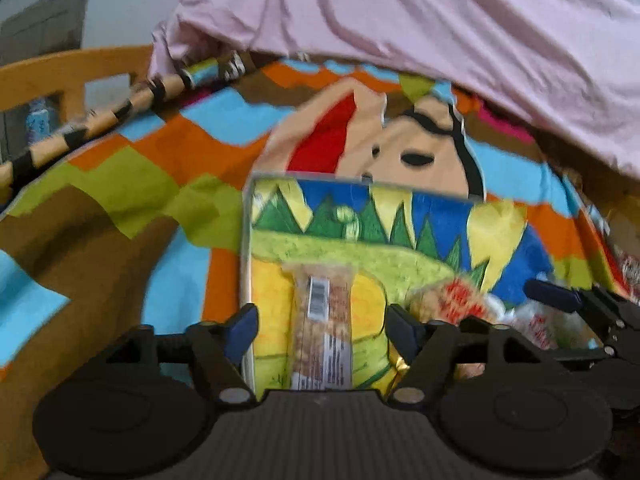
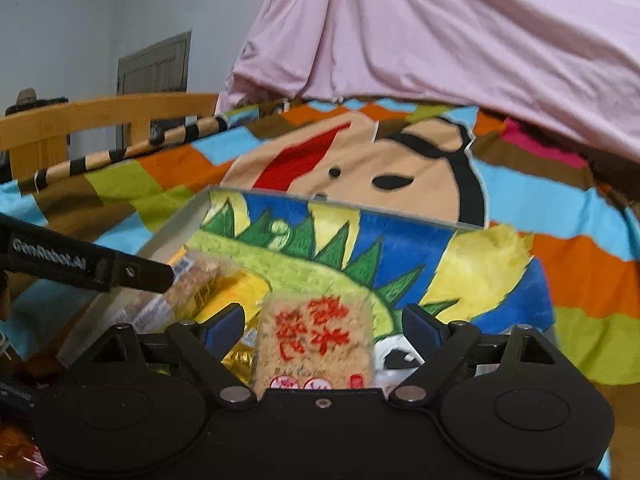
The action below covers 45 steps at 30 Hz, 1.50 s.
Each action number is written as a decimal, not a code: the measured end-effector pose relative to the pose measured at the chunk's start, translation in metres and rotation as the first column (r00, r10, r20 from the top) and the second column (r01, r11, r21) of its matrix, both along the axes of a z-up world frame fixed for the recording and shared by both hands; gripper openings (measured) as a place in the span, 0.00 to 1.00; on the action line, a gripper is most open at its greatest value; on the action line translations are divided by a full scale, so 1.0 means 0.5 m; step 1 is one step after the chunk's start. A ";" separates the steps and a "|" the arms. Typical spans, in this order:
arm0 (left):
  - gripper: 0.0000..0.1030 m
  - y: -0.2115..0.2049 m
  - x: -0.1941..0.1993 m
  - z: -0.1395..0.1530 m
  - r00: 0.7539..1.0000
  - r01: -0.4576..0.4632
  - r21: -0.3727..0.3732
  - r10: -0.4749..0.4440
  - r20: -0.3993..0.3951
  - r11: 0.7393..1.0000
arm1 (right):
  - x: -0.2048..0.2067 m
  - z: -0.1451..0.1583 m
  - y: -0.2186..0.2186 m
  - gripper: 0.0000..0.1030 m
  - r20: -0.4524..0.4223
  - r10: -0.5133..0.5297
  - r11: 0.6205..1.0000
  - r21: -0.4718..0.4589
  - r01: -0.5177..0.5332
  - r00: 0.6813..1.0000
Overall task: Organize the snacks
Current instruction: 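Lower the brown bar into the tray and open the left tool while the right releases the rice cracker packet, then raise both open tools away from the tray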
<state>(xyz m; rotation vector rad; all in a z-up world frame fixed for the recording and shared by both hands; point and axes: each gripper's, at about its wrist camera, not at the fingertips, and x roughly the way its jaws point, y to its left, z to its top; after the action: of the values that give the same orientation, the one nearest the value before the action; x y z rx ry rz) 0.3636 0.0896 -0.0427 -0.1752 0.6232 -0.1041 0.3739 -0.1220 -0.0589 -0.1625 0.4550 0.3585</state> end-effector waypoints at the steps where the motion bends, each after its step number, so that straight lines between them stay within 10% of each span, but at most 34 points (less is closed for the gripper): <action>1: 0.79 0.002 -0.007 0.010 1.000 -0.008 -0.005 0.008 0.018 1.000 | -0.005 0.011 -0.005 0.91 0.013 -0.006 1.000 0.006 0.006 1.000; 10: 0.98 0.000 -0.092 0.106 0.981 -0.064 -0.027 0.067 0.183 0.998 | -0.080 0.123 -0.056 0.97 0.138 -0.038 0.996 0.079 0.027 0.990; 25: 1.00 -0.047 -0.308 0.196 0.926 -0.088 0.000 0.082 0.368 0.996 | -0.292 0.252 -0.130 0.99 0.304 -0.063 0.989 0.146 0.019 0.951; 45: 1.00 -0.039 -0.528 0.156 0.950 -0.081 -0.025 0.085 0.301 0.996 | -0.547 0.230 -0.177 0.99 0.286 -0.067 0.995 0.085 0.044 0.956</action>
<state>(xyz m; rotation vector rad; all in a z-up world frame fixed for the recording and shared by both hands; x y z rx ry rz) 0.0998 0.0702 0.0351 -0.1925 0.3091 -0.0514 0.1002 -0.2103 0.0559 -0.1229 0.1559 0.2910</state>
